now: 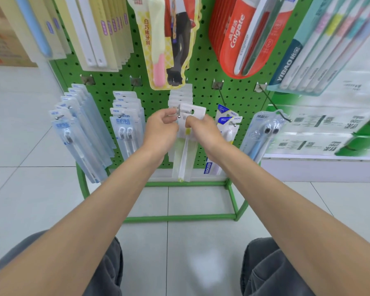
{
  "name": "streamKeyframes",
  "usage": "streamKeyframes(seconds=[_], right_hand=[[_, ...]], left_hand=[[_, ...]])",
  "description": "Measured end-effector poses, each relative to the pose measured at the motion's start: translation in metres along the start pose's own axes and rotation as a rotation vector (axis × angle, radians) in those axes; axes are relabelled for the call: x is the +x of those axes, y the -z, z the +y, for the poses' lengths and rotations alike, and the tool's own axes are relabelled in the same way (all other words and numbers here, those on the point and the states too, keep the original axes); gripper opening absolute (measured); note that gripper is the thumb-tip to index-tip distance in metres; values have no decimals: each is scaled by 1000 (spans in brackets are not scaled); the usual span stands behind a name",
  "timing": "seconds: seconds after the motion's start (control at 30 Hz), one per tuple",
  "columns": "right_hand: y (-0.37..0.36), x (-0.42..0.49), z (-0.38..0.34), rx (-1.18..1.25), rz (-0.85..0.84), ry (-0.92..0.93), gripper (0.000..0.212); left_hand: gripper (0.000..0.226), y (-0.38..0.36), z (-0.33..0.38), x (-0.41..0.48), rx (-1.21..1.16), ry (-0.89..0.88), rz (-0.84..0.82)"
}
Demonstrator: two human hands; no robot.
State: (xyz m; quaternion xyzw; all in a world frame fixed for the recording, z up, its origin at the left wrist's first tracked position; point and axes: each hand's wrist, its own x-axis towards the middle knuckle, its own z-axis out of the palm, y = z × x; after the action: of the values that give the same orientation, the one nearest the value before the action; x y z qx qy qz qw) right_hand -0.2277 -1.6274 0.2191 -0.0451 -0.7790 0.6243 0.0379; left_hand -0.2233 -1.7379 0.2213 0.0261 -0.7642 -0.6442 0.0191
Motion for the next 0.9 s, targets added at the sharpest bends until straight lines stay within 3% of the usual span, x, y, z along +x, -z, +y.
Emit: streamKeyframes(seconds=[0.3,0.43,0.73,0.9], right_hand=[[-9,1,-3,-115,-100,83,27],[-12,2,2,-124,10,56,37],[-7,-4,10,-168,171,229,14],[-2,-4,10,-280,171,269,18]], left_hand=[[36,4,4,-2,-44,-29,-5],[27,3,2,1,-59,-55,2],[26,5,-2,7,53,-95,92],[19,5,-2,6,48,-141,78]])
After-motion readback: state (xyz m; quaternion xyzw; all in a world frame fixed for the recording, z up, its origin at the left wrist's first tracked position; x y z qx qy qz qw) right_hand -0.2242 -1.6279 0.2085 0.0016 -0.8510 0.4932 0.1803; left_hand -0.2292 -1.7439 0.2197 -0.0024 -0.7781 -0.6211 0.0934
